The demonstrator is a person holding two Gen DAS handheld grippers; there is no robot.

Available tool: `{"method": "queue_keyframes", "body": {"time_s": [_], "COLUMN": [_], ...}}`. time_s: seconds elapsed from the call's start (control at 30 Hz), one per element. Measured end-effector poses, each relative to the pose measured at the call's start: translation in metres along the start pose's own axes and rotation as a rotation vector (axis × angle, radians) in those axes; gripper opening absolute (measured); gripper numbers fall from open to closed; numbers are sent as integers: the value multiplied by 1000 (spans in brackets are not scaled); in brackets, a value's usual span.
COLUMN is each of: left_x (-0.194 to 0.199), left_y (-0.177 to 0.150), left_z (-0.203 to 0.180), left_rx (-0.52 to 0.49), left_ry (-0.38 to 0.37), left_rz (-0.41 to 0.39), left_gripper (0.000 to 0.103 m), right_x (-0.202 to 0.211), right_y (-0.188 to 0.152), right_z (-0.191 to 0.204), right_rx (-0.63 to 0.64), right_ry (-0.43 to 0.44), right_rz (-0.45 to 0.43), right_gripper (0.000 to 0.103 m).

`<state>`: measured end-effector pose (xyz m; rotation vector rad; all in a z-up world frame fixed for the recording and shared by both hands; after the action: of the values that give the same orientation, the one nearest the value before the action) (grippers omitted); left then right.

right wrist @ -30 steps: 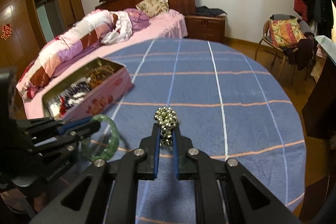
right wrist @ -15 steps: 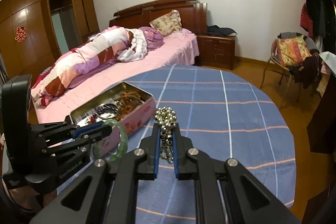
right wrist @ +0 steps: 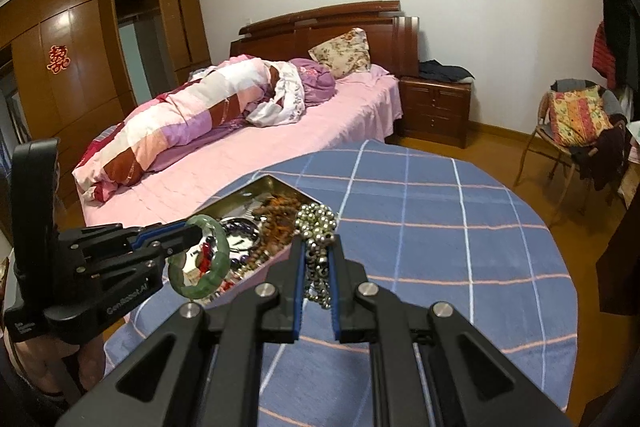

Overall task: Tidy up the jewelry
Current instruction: 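Lower the jade bangle into the tin with the left tool while the right tool drops the chain in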

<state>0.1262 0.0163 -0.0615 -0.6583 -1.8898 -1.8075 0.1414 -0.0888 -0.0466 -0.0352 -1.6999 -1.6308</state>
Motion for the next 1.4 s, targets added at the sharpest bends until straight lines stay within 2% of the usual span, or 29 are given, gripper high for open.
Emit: {"method": "queue_keyframes", "body": {"time_s": [0.6,1.1,1.4], "left_x": [-10,-26,-39], "left_y": [7,7,0], "left_z": [50,84,91], "left_rx": [28,68,84], "left_ry": [84,141,133], "left_rz": [-2,20,56], "left_gripper": [7,7,7], "right_x": [-33,-67,-91], "right_y": [20,23,20], "right_z": [47,77,91], "right_rx": [72,130,149], "right_ry": [92,112,122], "right_rz": [25,77,118], "right_gripper": [13,13,13]}}
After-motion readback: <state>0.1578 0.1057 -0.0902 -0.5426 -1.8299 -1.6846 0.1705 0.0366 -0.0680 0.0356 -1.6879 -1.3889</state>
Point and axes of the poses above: each gripper's, at about its wrist camera, not at the fingertips, and x roughly against the way its jaws point, z to its left, y to its top, the point moved 10 cm from there along -x, roughly the way its jaws point, and after that the axes turned 1 degree about x, right-handed, at the moved point
